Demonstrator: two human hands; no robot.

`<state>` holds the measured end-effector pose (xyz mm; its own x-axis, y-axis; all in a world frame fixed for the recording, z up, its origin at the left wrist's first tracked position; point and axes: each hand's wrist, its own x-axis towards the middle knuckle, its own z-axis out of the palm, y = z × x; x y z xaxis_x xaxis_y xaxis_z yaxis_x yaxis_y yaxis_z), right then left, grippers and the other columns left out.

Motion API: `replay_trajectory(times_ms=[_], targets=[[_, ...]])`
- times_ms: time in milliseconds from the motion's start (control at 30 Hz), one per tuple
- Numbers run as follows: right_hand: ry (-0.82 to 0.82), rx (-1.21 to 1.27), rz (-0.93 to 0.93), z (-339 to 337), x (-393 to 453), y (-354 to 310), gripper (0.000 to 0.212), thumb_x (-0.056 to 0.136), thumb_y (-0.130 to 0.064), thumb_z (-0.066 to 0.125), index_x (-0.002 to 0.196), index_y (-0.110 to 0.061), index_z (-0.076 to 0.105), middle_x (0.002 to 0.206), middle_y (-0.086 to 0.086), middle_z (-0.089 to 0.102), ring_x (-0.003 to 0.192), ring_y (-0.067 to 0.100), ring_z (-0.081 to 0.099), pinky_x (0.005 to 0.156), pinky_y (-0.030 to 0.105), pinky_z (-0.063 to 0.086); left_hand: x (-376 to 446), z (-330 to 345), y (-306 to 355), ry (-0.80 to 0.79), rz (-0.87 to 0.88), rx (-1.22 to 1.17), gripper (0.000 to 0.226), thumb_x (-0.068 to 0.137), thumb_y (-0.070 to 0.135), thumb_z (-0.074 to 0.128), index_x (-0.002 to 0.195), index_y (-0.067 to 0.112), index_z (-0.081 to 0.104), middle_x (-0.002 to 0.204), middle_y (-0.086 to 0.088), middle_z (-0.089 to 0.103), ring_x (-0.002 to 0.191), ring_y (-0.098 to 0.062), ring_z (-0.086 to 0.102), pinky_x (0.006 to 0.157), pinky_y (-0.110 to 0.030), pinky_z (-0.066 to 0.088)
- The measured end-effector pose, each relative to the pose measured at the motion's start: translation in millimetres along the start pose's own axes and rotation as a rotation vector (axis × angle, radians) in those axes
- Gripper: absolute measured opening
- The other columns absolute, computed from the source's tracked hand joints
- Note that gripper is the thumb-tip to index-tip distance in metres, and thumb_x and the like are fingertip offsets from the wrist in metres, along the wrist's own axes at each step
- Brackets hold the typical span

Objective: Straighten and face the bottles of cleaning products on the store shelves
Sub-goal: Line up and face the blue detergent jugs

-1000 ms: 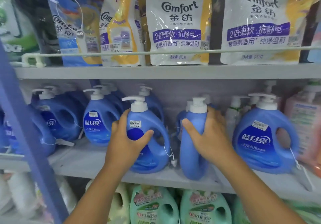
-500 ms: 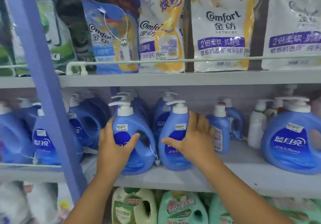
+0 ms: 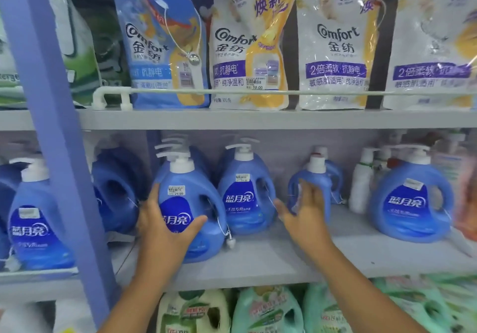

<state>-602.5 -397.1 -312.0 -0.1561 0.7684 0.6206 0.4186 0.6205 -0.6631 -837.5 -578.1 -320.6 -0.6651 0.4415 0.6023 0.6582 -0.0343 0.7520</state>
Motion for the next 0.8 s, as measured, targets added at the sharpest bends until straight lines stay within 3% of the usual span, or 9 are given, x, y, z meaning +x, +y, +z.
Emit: replay_trajectory(times_ms=[100,167,233,400,567,700,800], targets=[[0.405,-0.179,-0.050,-90,36,34,0.062,0.087,-0.048,0.068,0.130,-0.004,0.057,0.127,0.021,0.055,0.119,0.036,0.050,0.102,0.043,0.043,0,8,-5,0.022,-0.034,-0.018,0.117,0.064,0.048,0.092,0.156,0.039,0.020,0.153,0.002,0.036,0.142,-0.029,0.039,0.114,-0.058,0.041],[0.528,-0.270,0.098,-148,61,59,0.072,0.086,-0.051,0.073,0.132,0.001,0.053,0.127,0.029,0.054,0.119,0.042,0.050,0.100,0.047,0.038,-1,12,-6,0.049,-0.058,-0.002,0.118,0.064,0.049,0.092,0.156,0.039,0.017,0.154,-0.001,0.035,0.142,-0.029,0.039,0.113,-0.059,0.041],[0.421,-0.255,0.234,-183,82,82,0.076,0.082,-0.050,0.081,0.131,0.001,0.054,0.124,0.030,0.058,0.116,0.044,0.055,0.097,0.047,0.042,-3,17,-3,0.079,-0.076,0.017,0.119,0.064,0.050,0.092,0.155,0.041,0.014,0.155,-0.002,0.034,0.142,-0.030,0.039,0.112,-0.059,0.042],[0.132,-0.159,0.352,-204,114,100,0.040,0.077,-0.054,0.073,0.085,-0.015,0.068,0.087,0.014,0.072,0.085,0.034,0.067,0.072,0.040,0.048,-6,26,8,0.132,-0.096,0.063,0.118,0.068,0.044,0.092,0.157,0.037,0.015,0.154,-0.007,0.035,0.140,-0.032,0.040,0.112,-0.059,0.042],[0.065,-0.091,0.241,-176,95,77,0.032,0.080,-0.057,0.069,0.082,-0.025,0.065,0.079,-0.010,0.068,0.077,0.022,0.064,0.066,0.032,0.043,-7,28,9,0.151,-0.103,0.072,0.116,0.069,0.045,0.092,0.156,0.039,0.016,0.153,-0.007,0.036,0.138,-0.032,0.042,0.111,-0.056,0.044],[0.033,-0.093,0.063,-130,59,32,0.045,0.073,-0.077,0.062,0.082,-0.034,0.056,0.072,-0.020,0.060,0.063,-0.004,0.054,0.053,0.021,0.037,-7,27,9,0.144,-0.114,0.080,0.114,0.069,0.048,0.091,0.155,0.040,0.017,0.150,-0.006,0.037,0.134,-0.029,0.045,0.108,-0.051,0.047],[-0.022,-0.054,-0.022,-89,39,1,0.054,0.072,-0.082,0.060,0.101,-0.036,0.055,0.085,-0.018,0.059,0.069,0.006,0.054,0.055,0.015,0.036,-7,24,12,0.133,-0.118,0.069,0.113,0.068,0.050,0.091,0.155,0.041,0.019,0.149,-0.003,0.037,0.133,-0.027,0.047,0.106,-0.049,0.048]])
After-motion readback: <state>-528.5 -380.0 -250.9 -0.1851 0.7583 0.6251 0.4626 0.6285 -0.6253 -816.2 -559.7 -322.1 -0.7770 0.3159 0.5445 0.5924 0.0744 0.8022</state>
